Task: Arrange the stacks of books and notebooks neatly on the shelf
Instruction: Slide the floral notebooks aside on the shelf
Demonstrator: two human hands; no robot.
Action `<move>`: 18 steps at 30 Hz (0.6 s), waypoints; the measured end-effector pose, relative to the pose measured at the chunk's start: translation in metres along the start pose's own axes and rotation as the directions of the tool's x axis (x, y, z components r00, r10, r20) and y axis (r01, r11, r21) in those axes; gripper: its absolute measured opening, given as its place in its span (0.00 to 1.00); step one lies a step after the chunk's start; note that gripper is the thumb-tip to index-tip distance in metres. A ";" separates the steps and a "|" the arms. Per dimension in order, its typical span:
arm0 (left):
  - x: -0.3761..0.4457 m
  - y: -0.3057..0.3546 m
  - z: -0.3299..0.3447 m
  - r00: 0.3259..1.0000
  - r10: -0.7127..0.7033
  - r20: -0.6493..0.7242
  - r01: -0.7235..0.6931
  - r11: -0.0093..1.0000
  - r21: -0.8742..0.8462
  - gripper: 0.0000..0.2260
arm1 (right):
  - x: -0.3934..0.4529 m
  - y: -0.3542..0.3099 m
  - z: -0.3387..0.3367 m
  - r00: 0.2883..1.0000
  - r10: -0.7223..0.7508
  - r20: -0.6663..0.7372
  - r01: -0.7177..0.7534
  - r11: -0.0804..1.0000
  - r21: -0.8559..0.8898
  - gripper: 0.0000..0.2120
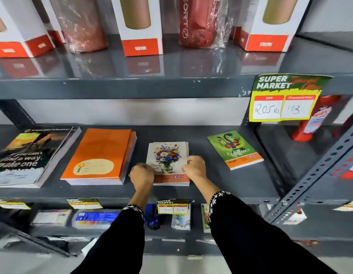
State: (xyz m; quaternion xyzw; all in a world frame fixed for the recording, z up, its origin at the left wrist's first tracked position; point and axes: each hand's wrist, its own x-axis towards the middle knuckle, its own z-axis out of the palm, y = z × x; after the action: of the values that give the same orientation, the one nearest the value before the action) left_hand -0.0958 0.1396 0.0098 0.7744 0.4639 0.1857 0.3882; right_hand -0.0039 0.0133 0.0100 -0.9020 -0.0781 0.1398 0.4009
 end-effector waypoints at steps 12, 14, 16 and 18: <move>-0.038 0.075 0.088 0.943 0.286 0.171 -0.292 0.956 0.010 0.17 | 0.042 0.070 -0.105 0.948 0.160 -0.274 -0.162 0.987 0.019 0.12; -0.051 0.088 0.110 0.893 0.343 0.292 -0.361 0.932 0.008 0.15 | 0.047 0.082 -0.123 0.951 0.174 -0.256 -0.201 0.976 -0.085 0.09; -0.064 0.099 0.132 0.846 0.356 0.397 -0.386 0.922 -0.003 0.13 | 0.054 0.094 -0.138 0.946 0.203 -0.253 -0.244 0.959 -0.142 0.14; -0.073 0.105 0.146 0.824 0.310 0.474 -0.326 0.944 -0.051 0.12 | 0.054 0.101 -0.147 0.949 0.210 -0.235 -0.258 0.946 -0.198 0.19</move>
State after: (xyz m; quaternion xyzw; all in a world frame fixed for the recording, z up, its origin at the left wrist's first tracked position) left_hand 0.0227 -0.0143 0.0048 0.8684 0.2218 0.0443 0.4412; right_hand 0.0968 -0.1431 0.0188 -0.9542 0.0576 0.0807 0.2822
